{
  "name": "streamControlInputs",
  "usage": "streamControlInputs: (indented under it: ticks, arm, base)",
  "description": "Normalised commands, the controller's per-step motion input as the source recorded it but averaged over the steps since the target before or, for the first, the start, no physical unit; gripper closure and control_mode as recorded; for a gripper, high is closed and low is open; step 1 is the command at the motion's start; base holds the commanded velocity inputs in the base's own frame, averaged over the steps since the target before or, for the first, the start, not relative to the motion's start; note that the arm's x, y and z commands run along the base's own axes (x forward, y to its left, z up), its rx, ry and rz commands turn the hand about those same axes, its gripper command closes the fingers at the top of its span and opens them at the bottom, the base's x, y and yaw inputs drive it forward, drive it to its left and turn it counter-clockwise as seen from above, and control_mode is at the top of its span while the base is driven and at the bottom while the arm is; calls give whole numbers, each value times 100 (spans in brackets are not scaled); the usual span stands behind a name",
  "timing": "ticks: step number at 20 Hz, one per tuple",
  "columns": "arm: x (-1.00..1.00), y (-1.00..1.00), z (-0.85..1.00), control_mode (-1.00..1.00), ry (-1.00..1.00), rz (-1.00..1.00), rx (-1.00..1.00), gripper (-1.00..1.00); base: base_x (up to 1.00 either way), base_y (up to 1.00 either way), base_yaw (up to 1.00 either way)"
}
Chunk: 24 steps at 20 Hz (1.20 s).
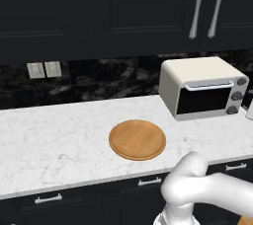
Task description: Pick up the kebab skewer and baguette bread, and place them inside the toaster oven. Close the toaster oven door and start by setting the timer.
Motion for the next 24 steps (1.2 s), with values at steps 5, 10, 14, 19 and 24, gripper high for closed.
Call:
streamControlInputs:
  ticks: [5, 10, 14, 19, 24]
  arm:
    - [16, 9, -15, -100, -4, 0, -6, -100]
    - [26, 0, -2, -100, -1, 0, 0, -100]
    - [22, -18, 0, -100, 0, 0, 0, -100]
    - [21, -19, -4, -100, -2, 0, 0, -100]
    - [21, -6, -12, -100, -3, -1, 0, -100]
  base:
    - [0, 0, 0]
    - [0, 0, 0]
    - [0, 0, 0]
    - [0, 0, 0]
    - [0, 0, 0]
